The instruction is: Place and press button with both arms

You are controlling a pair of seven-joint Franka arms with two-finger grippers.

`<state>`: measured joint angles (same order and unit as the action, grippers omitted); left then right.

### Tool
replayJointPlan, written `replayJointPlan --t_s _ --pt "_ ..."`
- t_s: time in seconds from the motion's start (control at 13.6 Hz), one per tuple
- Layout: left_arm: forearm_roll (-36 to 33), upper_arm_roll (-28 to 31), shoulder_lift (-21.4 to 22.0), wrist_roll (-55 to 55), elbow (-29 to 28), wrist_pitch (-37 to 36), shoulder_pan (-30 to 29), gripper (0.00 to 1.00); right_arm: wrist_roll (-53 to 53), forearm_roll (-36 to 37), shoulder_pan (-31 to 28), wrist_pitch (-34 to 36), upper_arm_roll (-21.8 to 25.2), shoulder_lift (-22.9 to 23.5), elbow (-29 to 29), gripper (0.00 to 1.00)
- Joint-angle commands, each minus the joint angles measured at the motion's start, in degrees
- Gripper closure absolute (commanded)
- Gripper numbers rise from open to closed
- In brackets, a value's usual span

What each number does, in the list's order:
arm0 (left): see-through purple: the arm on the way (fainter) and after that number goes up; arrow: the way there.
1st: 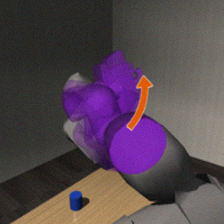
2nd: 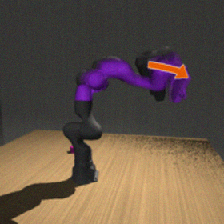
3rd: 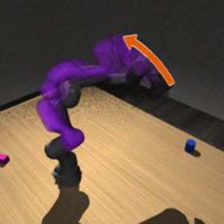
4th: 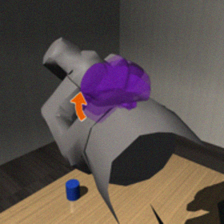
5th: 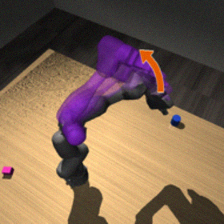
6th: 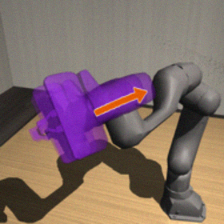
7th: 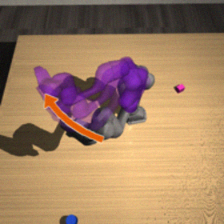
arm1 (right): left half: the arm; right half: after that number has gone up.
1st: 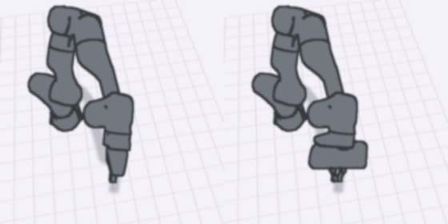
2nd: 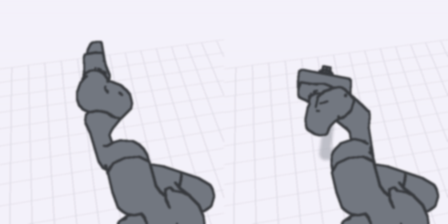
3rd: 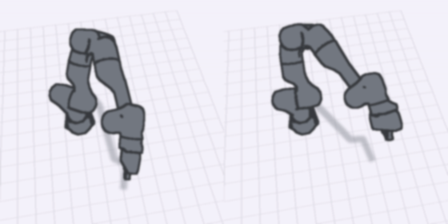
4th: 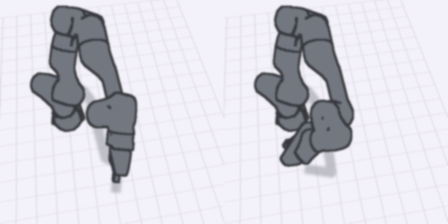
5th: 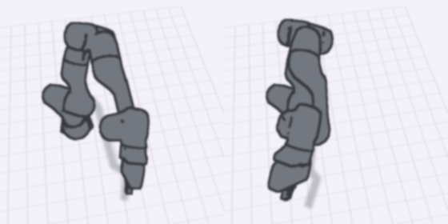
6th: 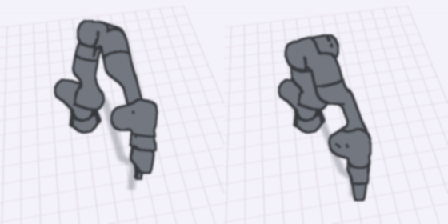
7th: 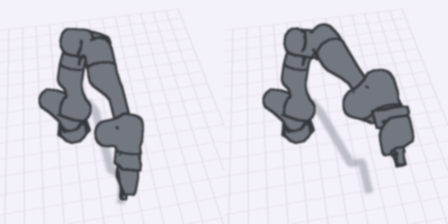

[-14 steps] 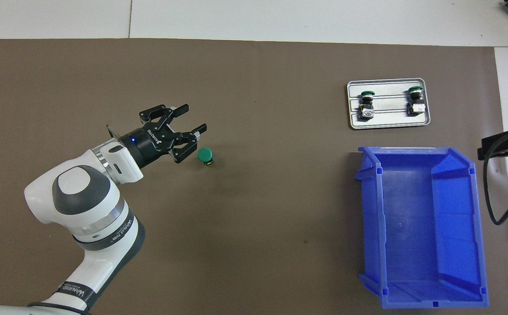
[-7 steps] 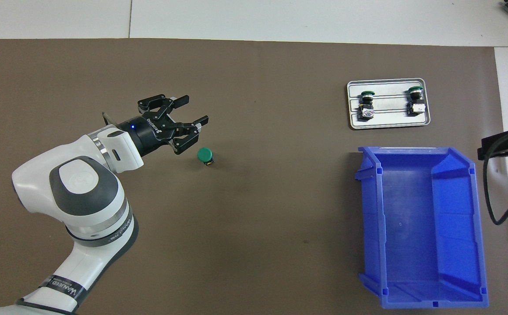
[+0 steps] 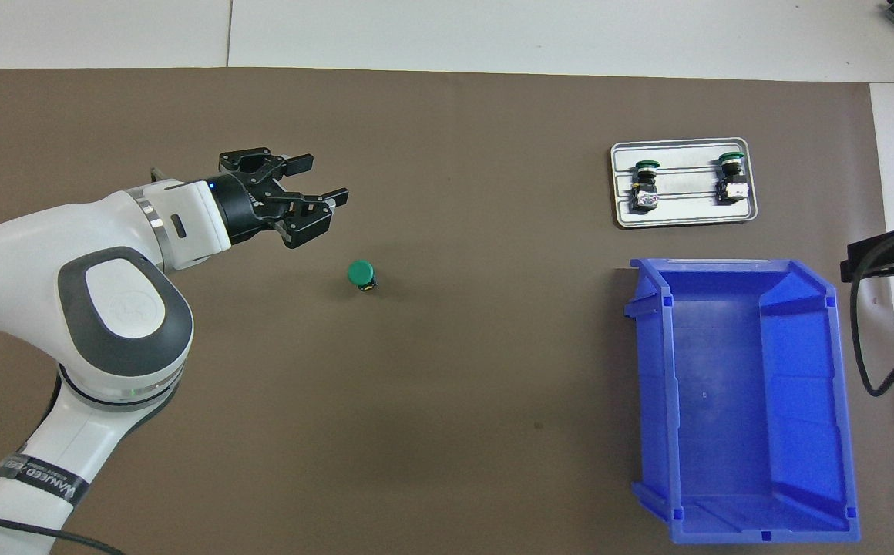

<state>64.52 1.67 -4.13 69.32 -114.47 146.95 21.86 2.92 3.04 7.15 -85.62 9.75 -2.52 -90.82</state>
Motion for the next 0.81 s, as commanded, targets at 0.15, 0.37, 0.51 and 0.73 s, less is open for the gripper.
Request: replayJointPlan --t_s 0.15,0.37,0.51,0.73 --pt "-22.98 -0.01 -0.62 -29.43 2.67 -3.58 0.2 0.36 -1.25 -0.13 -0.21 0.28 -0.17 -0.56 -0.06 0.0" --pt "-39.67 -0.09 -1.4 -49.38 6.88 -11.22 0.73 0.55 -1.25 -0.13 -0.21 0.28 -0.17 -0.56 -0.06 0.0" --pt "-46.65 -0.35 -1.94 -59.09 7.51 -12.38 0.82 0.65 -1.25 -0.13 -0.21 0.28 -0.17 -0.56 -0.06 0.0" --pt "-50.1 -0.18 -2.03 -59.65 6.9 -16.51 2.84 1.0 -1.25 -0.13 -0.21 0.28 -0.17 -0.56 -0.06 0.0"
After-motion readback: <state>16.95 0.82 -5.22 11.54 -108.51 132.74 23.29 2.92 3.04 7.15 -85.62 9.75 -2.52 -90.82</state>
